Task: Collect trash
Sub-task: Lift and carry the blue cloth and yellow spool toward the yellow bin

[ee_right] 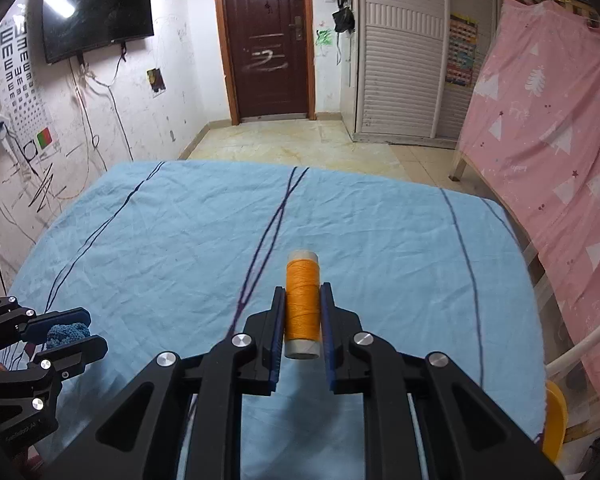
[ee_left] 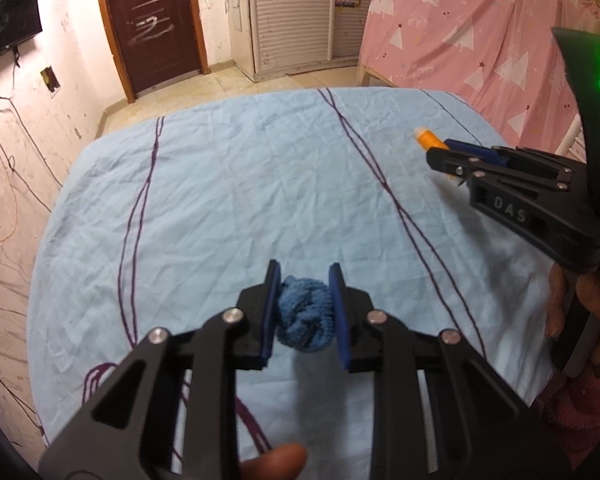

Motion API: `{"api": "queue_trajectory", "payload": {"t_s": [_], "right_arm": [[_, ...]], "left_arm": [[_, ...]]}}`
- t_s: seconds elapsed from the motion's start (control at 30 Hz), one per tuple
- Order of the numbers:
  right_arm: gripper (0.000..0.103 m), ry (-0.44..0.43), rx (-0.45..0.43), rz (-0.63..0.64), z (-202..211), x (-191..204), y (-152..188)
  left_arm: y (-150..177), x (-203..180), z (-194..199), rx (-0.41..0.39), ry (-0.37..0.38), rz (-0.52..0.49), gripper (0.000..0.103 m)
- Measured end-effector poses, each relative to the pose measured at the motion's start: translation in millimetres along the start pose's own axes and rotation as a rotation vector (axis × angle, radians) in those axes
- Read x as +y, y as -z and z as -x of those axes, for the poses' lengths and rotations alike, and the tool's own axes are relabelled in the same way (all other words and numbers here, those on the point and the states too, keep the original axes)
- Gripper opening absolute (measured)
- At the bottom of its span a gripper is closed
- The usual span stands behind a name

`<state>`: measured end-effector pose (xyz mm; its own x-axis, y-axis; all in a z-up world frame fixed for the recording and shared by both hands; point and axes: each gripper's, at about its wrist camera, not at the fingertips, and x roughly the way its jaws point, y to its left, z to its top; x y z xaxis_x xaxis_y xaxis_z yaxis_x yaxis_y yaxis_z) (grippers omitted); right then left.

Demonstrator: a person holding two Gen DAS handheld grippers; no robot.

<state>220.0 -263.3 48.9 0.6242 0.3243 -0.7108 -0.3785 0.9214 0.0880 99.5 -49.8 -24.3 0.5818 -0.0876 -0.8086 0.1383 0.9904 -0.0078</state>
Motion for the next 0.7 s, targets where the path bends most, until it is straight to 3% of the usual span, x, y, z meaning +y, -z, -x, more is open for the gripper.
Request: {"api": "queue_trajectory", "payload": {"t_s": [0.43,0.7], "right_arm": [[0.010,0.085,-0.121,-0.146,65.4,-84.5,23.7],[0.010,0.181,-0.152,-0.251,108.2,-154.8,64.8]], "left_arm": [[-18.4,-55.6,8.2,-0.032,0.017,-0.105,0.023],[-46.0,-116.4,14.9,-0.053,0.202,-0.155,0.023]]}}
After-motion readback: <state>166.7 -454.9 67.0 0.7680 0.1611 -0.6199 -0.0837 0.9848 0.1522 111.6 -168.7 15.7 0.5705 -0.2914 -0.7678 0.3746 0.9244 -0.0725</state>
